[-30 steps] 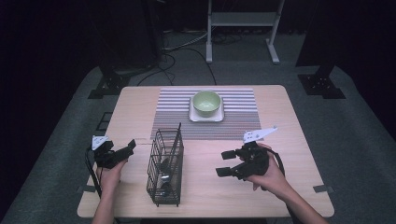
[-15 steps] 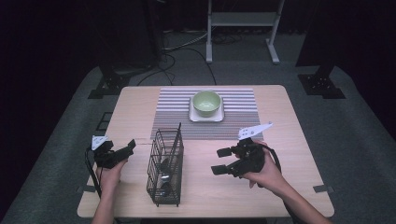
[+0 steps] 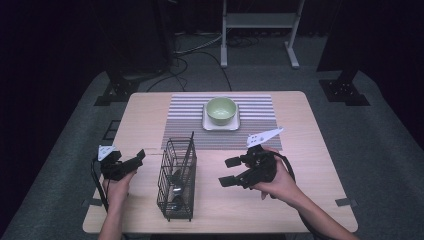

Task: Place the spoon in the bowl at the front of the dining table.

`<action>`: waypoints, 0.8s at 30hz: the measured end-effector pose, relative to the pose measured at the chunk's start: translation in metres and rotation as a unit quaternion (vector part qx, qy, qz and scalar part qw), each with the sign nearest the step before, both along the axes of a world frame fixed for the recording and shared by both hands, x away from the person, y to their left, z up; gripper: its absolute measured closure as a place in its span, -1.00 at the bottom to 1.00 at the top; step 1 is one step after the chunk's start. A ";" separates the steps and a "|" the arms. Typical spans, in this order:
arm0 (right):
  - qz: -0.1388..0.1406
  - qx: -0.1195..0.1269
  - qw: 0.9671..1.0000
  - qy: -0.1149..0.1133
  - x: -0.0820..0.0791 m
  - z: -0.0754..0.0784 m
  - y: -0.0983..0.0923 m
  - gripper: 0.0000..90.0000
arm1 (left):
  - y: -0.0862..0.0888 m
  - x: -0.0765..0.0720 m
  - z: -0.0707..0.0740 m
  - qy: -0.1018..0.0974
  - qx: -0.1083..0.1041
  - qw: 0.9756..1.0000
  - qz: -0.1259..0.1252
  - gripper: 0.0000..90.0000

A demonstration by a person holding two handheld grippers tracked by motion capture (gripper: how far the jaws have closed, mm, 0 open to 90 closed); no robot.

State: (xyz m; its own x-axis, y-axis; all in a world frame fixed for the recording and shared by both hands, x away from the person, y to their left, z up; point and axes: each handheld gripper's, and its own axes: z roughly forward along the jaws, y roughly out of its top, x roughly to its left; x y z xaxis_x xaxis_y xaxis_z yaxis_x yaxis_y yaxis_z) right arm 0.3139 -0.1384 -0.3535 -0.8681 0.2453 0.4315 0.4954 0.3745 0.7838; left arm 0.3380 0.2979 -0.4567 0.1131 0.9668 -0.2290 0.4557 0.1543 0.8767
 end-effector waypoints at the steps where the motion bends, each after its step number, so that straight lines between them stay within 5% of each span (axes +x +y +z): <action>1: 0.002 -0.002 1.000 0.001 0.000 0.001 0.003 -0.65 | 0.000 0.000 0.000 0.000 0.000 1.000 0.000 -0.96; 24: 0.034 -0.019 0.999 0.019 0.013 0.012 0.037 -0.62 | 0.000 0.000 0.000 -0.001 0.000 1.000 0.000 -0.96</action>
State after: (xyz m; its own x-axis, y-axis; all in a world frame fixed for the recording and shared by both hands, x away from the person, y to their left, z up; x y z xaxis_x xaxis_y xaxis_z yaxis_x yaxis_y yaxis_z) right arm 0.3266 -0.1018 -0.3415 -0.8660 0.2035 0.4567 0.4978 0.4370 0.7492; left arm 0.3380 0.2983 -0.4564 0.1125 0.9669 -0.2289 0.4540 0.1549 0.8774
